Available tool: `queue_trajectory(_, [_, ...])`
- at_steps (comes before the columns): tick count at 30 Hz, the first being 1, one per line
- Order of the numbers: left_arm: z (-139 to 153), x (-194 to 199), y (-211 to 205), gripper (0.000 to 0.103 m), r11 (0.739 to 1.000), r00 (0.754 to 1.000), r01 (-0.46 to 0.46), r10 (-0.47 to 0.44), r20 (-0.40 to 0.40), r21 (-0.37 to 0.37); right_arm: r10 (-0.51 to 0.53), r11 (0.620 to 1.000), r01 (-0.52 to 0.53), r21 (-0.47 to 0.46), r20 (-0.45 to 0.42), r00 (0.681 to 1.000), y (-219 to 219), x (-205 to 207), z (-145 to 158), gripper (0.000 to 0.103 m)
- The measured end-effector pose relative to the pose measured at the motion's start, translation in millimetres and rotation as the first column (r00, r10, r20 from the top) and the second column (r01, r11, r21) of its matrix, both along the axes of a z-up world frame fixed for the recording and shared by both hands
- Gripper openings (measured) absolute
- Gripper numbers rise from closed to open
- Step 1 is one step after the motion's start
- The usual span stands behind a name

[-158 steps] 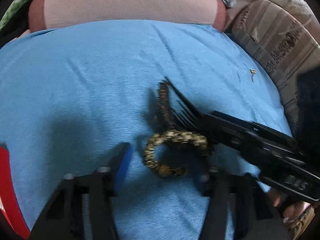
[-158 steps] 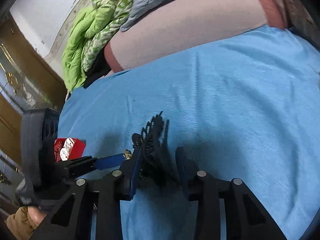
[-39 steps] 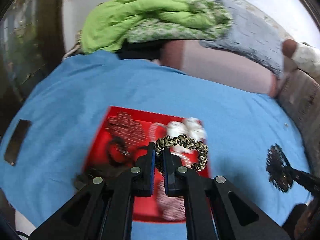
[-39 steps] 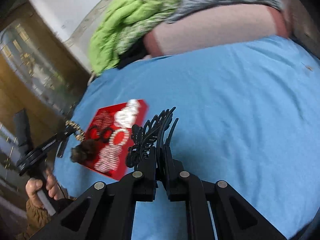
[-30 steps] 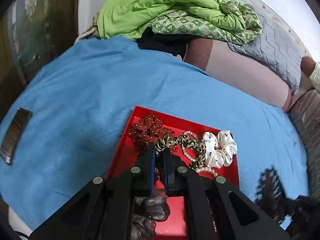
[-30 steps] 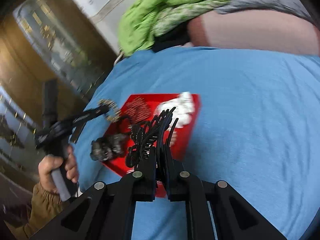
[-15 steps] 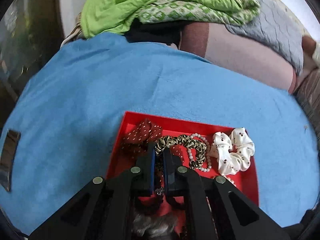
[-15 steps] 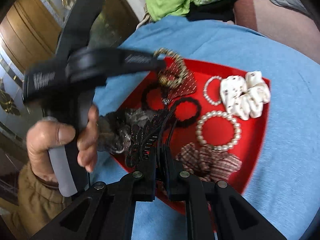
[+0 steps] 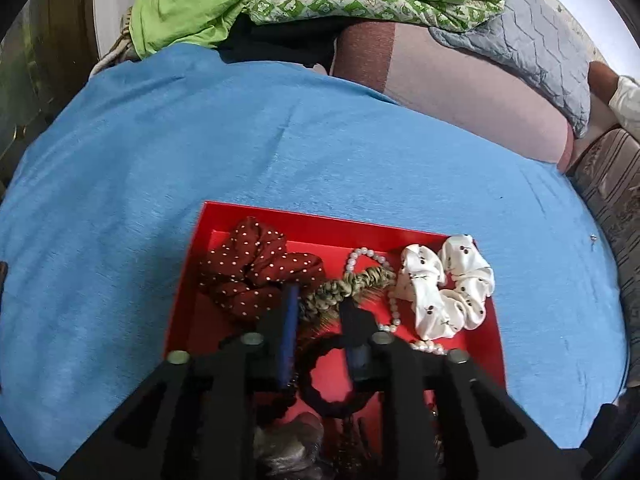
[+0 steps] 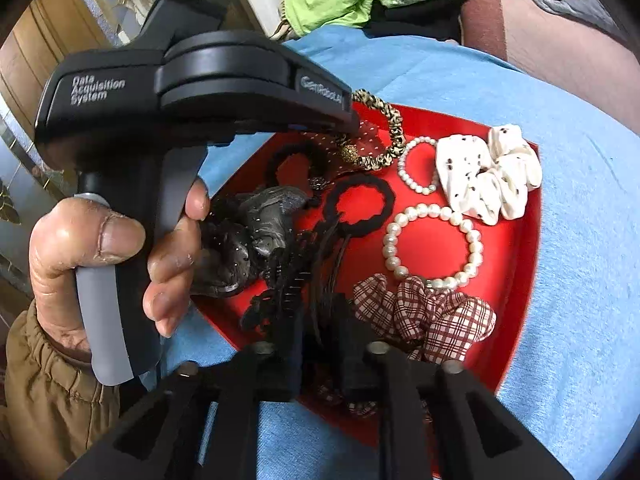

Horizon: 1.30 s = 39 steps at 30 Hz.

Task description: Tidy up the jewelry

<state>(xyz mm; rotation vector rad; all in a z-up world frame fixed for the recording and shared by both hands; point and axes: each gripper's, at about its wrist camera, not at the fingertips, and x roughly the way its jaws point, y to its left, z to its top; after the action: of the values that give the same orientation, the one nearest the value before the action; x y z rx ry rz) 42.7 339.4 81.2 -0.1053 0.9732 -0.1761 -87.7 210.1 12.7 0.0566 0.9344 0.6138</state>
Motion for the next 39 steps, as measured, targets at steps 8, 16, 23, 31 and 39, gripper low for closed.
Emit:
queue_trajectory(8, [11,-9,5,0.038,0.997,0.999,0.004,-0.001,0.039,-0.072,-0.011,1.0,0.011,0.002,0.041,0.999,-12,-10,10,0.041])
queue_trajectory(16, [29,-27,8,0.063,0.995,0.991,-0.034,0.046,0.128,-0.093,-0.058,0.998,0.059,-0.008,0.096,0.994,-38,-28,25,0.049])
queue_trajectory(23, [39,-42,2,0.074,0.996,0.974,-0.083,0.09,0.208,-0.042,-0.169,0.985,0.173,-0.022,0.125,0.978,-91,-45,32,0.056])
queue_trajectory(31, [43,-58,-20,0.074,0.99,0.951,-0.128,0.105,0.291,0.062,-0.282,0.958,0.285,-0.012,0.112,0.953,-147,-60,28,0.057])
queue_trajectory(39, [52,-95,-63,0.086,0.968,0.909,-0.167,0.077,0.409,0.187,-0.387,0.922,0.388,0.014,0.103,0.916,-206,-78,20,0.059])
